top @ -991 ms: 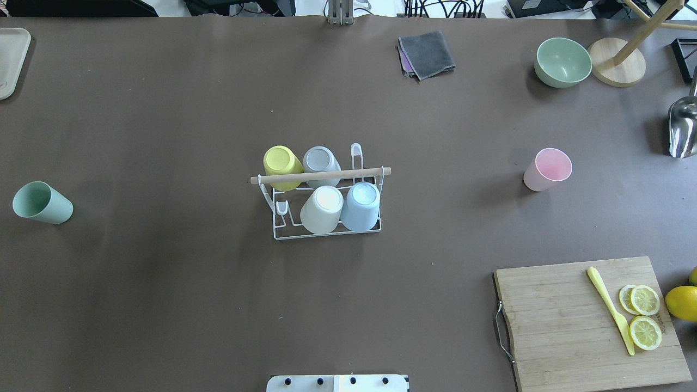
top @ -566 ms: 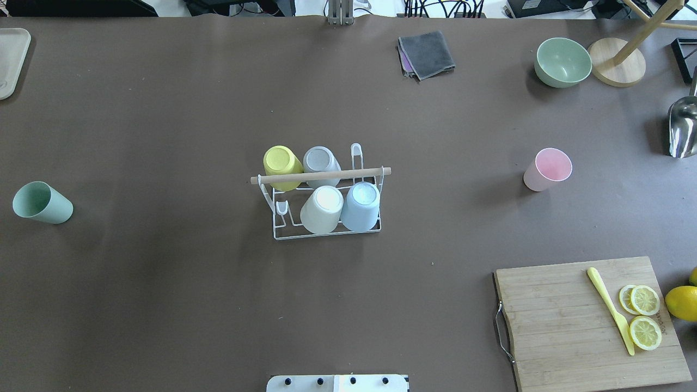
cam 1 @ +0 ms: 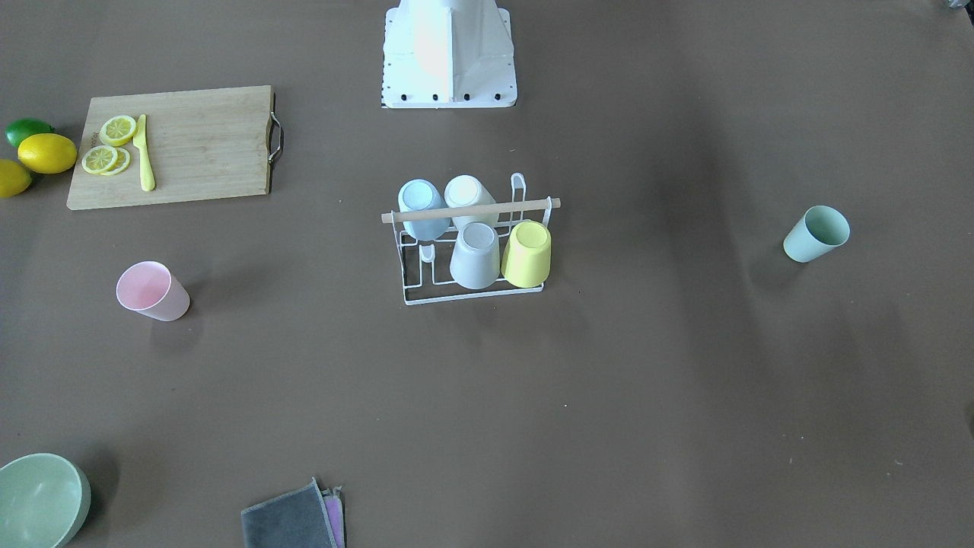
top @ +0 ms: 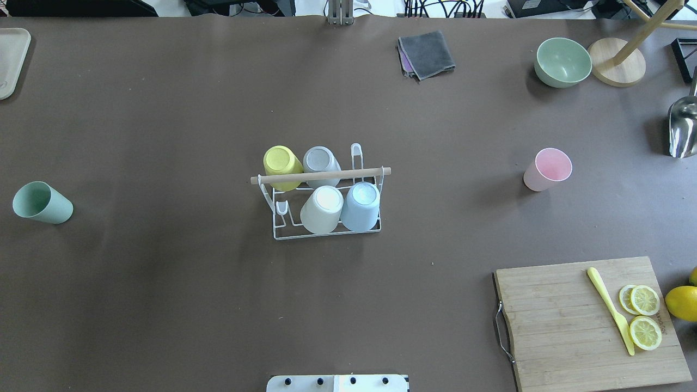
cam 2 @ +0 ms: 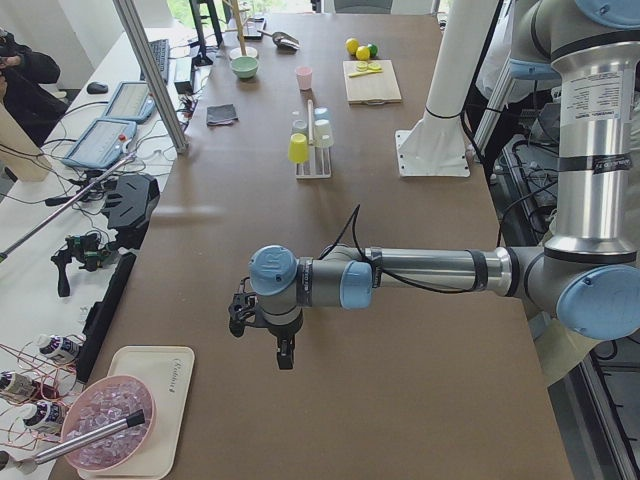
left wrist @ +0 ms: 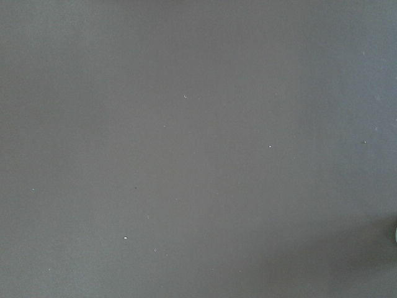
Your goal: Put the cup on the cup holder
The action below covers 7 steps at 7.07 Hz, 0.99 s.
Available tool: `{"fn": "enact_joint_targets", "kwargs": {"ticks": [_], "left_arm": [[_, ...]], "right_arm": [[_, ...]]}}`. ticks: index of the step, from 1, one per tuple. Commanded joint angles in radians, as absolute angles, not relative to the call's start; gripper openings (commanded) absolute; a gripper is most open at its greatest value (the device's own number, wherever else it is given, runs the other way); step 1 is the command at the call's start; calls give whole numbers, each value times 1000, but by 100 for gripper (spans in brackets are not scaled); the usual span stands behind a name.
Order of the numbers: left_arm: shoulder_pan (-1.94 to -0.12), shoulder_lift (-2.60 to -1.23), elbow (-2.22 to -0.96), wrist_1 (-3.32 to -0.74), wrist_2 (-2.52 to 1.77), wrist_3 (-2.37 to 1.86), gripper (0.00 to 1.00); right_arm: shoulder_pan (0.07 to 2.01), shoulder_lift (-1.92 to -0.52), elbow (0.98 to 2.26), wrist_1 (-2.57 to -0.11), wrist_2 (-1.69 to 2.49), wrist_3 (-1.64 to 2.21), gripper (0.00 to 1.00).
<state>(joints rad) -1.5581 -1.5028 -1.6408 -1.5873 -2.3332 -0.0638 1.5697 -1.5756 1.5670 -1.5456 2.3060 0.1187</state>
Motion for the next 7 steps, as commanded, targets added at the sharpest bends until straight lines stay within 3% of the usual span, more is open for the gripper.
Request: {"fn": "enact_joint_targets", "kwargs": {"ticks": [1, 3, 7], "left_arm": [[-1560, -1508, -1646, -1592, -2333, -63, 98], [-1559, -1525, -1651, -1594, -2320, -64, 98], [-1546, -1567, -1620, -1583, -2289, -63, 98]], "right_arm": [[1516, -1533, 1583, -1549, 2303, 81, 100], [1418, -1531, 1664, -1584, 2275, 81, 100], [1347, -1341, 1689, -1859, 2235, -32, 100]]}}
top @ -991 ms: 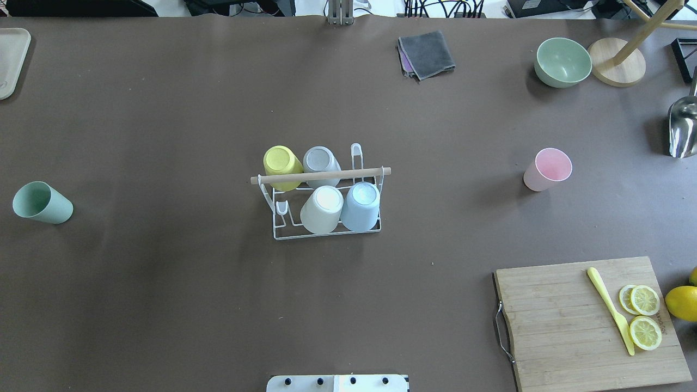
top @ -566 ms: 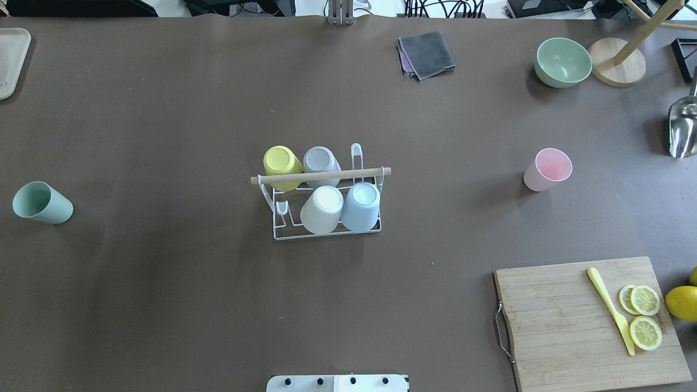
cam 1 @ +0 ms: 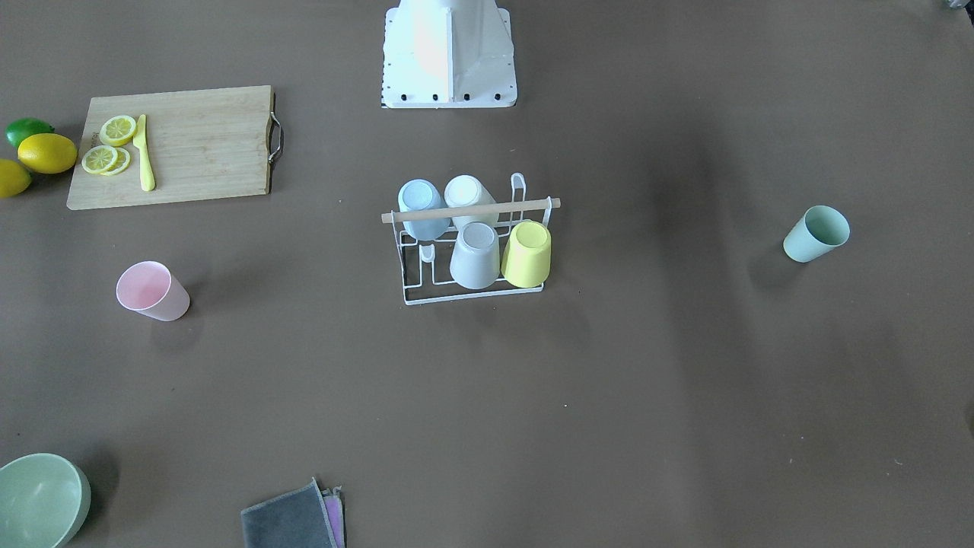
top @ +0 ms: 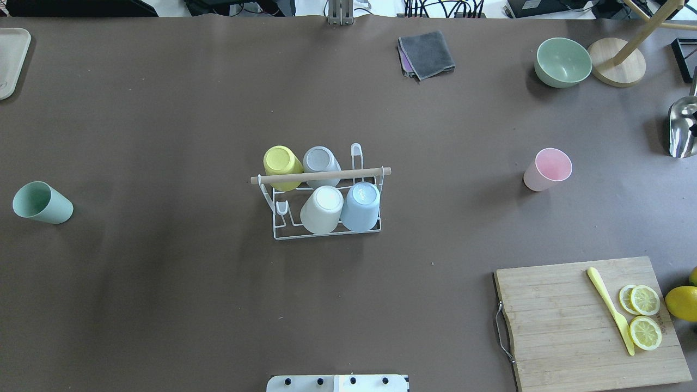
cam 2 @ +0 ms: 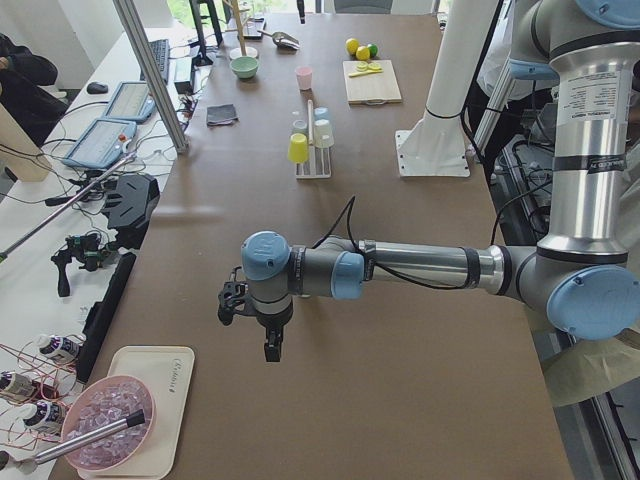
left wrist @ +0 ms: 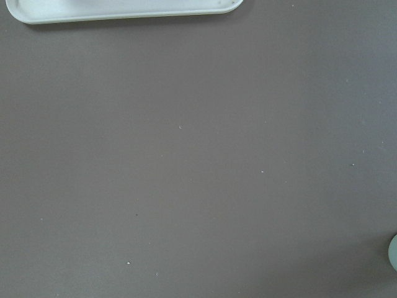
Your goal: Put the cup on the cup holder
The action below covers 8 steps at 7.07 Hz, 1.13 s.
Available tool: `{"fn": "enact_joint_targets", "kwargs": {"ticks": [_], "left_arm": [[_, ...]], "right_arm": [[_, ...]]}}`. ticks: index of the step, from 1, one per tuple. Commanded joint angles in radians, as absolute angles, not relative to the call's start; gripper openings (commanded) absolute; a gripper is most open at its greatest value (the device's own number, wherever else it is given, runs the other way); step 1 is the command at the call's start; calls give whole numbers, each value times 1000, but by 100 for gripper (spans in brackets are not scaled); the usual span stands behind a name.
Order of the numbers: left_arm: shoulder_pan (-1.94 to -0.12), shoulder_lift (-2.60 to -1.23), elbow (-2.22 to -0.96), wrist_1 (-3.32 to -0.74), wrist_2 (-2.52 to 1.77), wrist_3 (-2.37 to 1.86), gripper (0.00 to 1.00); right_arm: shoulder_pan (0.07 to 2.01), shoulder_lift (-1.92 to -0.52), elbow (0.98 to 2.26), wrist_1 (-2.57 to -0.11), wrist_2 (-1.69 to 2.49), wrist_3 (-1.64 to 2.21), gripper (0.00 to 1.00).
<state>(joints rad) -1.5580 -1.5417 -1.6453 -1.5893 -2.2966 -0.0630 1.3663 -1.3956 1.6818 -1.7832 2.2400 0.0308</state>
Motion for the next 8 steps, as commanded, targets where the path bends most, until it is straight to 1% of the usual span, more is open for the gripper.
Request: {"fn": "enact_joint_targets", "kwargs": {"ticks": [1, 2, 3, 4, 5, 6, 7, 8], "left_arm": [[-1545, -1609, -1597, -1582, -2286, -51, 98], [-1525, -1662, -1577, -1560, -2283, -51, 98], [-1508, -1739, -1545, -1493, -2281, -49, 98], [-1468, -1773, -1536, -1459, -2281, -48, 98], [-1421, -1817, -1536, -1413, -2283, -48, 98], [-1379, -1898, -1536, -1264, -2278, -40, 98], [-1340, -1954, -1526, -1202, -2214, -40, 98], [-1335, -2000, -1479, -1153, -2203, -37, 98]], "right_arm": [[1313, -1280, 1687, -1921, 2191, -76, 100], [1286, -1193, 1678, -2025, 2140, -109, 100], [1258, -1142, 1658, -2057, 2131, -142, 100], [1221, -1122, 1640, -2060, 2120, -146, 100], [1191, -1068, 1588, -2069, 2099, -165, 100], [1146, -970, 1494, -2109, 2056, -167, 100], [1126, -883, 1389, -2121, 2043, -175, 100], [1102, -832, 1324, -2120, 2031, -196, 100]]}}
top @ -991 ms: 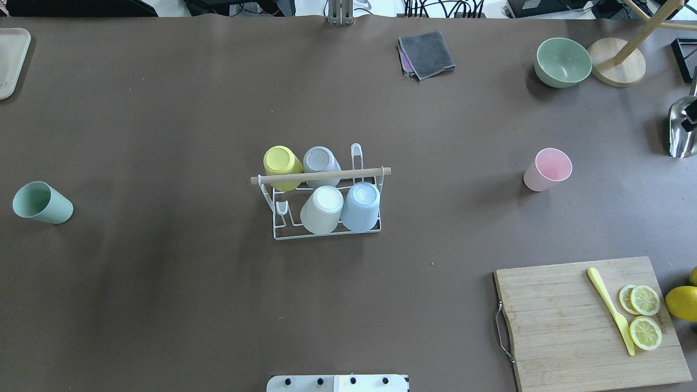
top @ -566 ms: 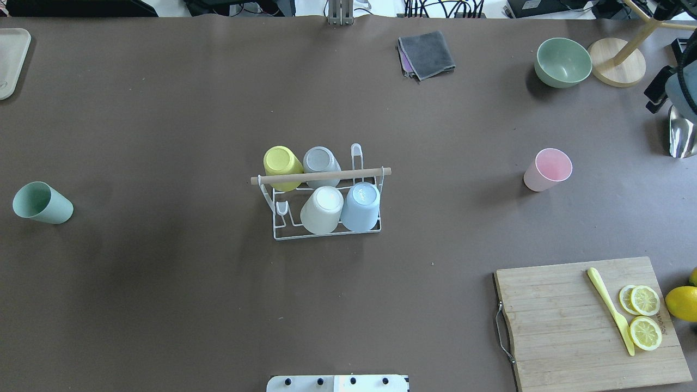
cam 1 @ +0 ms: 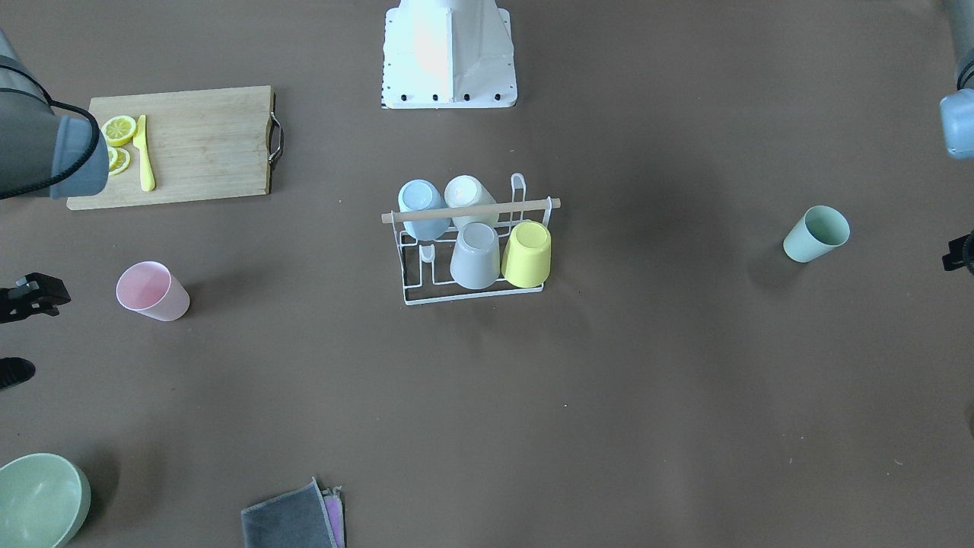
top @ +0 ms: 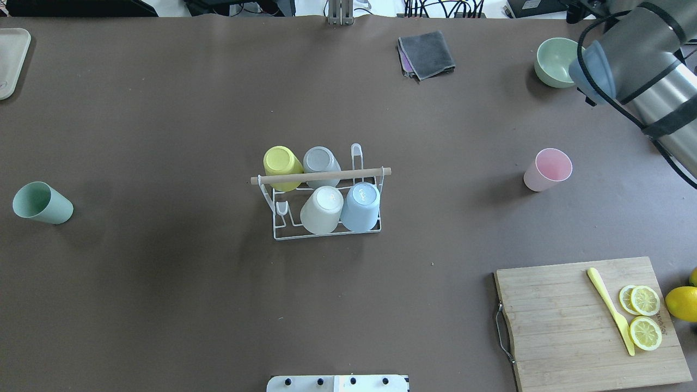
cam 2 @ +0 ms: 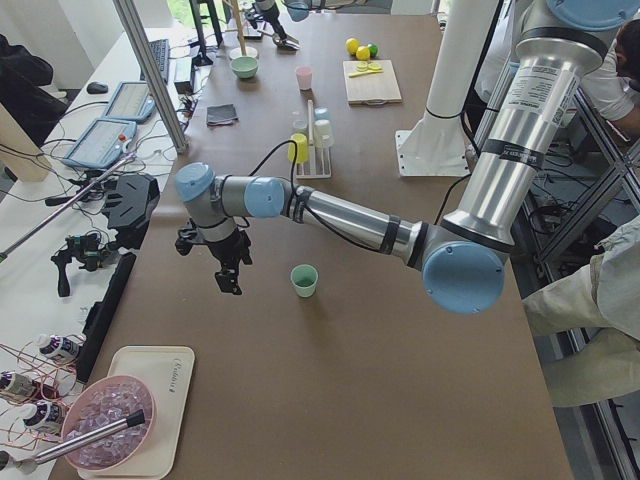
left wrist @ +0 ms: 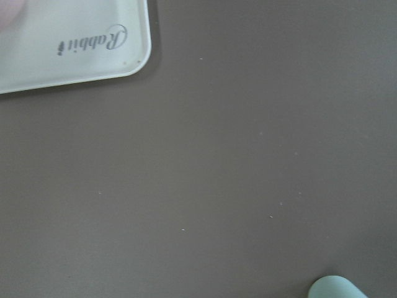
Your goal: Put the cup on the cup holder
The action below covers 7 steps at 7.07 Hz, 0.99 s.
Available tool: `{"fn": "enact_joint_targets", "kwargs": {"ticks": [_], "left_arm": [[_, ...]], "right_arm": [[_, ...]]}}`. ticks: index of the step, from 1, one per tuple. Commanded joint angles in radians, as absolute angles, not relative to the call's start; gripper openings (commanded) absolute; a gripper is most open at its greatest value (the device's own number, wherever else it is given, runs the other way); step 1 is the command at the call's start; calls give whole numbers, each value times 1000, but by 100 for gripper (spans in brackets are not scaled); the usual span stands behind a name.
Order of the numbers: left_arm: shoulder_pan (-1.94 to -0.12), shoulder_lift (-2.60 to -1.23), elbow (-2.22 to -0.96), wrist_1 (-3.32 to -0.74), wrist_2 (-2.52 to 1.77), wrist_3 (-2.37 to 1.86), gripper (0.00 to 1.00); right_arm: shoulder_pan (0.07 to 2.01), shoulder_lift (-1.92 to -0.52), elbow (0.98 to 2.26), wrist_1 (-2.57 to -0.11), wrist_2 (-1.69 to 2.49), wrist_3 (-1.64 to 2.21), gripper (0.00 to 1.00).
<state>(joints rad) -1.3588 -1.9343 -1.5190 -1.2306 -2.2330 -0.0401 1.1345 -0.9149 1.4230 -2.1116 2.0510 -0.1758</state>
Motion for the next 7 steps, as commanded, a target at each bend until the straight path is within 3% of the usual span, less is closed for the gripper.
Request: {"fn": "enact_joint_targets", "kwargs": {"ticks": [1, 2, 4, 7], "left_arm": [[-1335, -2064, -1357, -1116, -2207, 53, 98], [-1332, -2124, -1233, -1115, -2220, 146, 98], [-1309, -2151, -1134, -1103, -2313, 137, 97], [-1204, -2146, -1123, -1077, -2318, 138, 97]], "right_arm": [[1071, -787, 1271, -2120, 2029, -207, 100], [1052, -752, 1220, -2120, 2032, -207, 100], [1003, -674, 1143, -2121, 2004, -248, 100], [928, -623, 1075, -2141, 1973, -346, 100]]}}
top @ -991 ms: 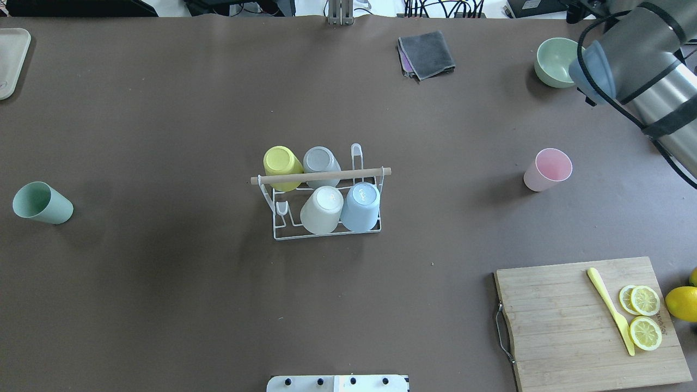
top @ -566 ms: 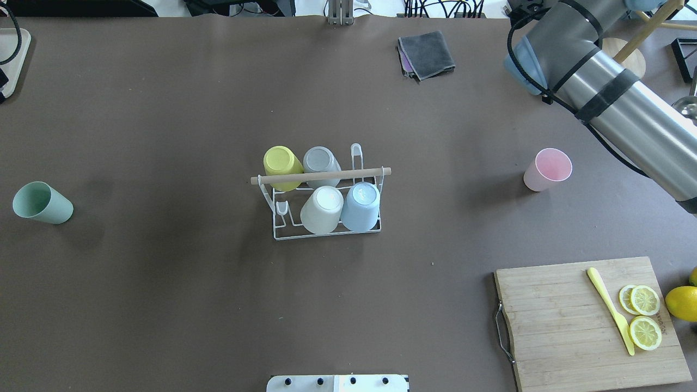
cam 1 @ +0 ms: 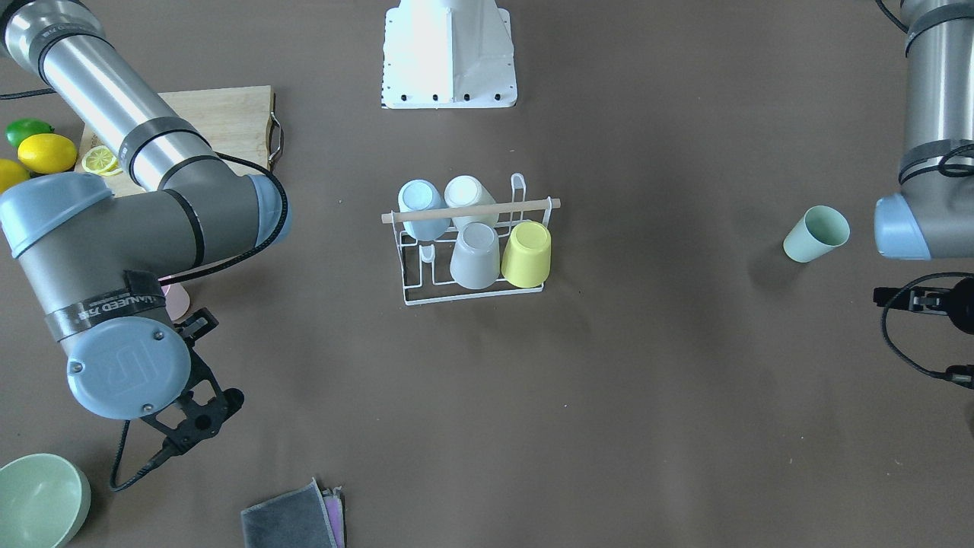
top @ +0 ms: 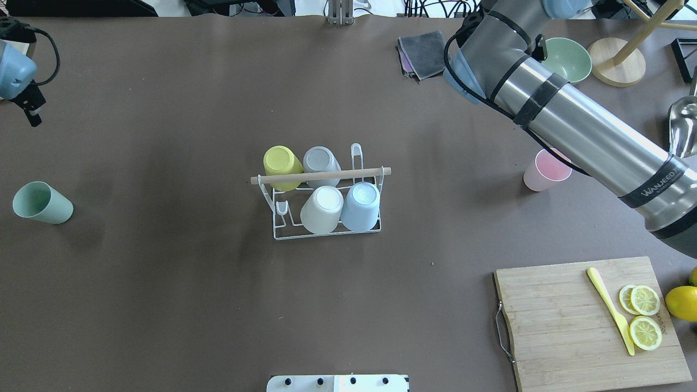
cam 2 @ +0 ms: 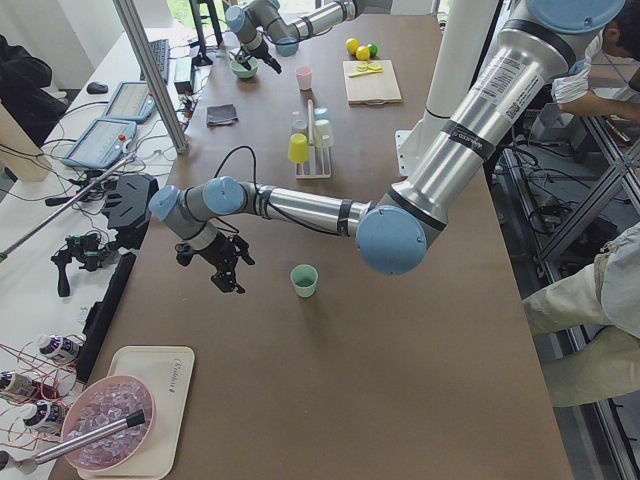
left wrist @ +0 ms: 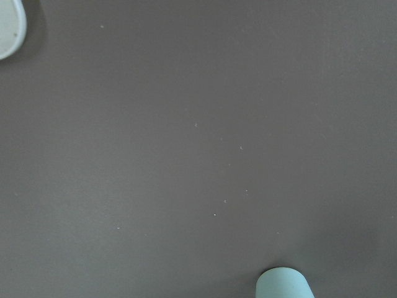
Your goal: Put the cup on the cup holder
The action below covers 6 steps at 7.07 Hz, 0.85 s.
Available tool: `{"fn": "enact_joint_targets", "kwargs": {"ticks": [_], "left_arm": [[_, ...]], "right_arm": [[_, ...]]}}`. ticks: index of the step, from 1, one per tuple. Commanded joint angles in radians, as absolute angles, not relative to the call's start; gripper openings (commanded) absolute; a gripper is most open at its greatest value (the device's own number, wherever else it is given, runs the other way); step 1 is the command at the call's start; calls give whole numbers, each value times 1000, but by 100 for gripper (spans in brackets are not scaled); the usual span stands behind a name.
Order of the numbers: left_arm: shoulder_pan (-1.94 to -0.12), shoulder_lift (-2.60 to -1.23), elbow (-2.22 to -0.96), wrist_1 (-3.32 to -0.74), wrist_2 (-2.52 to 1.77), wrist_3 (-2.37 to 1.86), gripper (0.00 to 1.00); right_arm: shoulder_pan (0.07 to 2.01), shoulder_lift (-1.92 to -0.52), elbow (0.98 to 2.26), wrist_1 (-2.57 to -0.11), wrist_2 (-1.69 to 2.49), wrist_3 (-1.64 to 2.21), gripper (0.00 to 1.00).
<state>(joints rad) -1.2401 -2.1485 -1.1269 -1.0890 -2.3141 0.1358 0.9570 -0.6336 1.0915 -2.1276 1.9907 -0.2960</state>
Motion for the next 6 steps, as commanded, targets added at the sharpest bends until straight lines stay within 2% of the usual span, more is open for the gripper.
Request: {"fn": "enact_joint_targets", "kwargs": {"ticks": [1, 6], "left_arm": [[-1162, -2148, -1129, -1075, -2313, 140, 97], [-1046, -2140, -1085, -1020, -2312, 166, 97]], "right_arm": [[916, -630, 1075, -2163, 1954, -386, 100], [830, -673, 1106, -2250, 1873, -437, 100]]}}
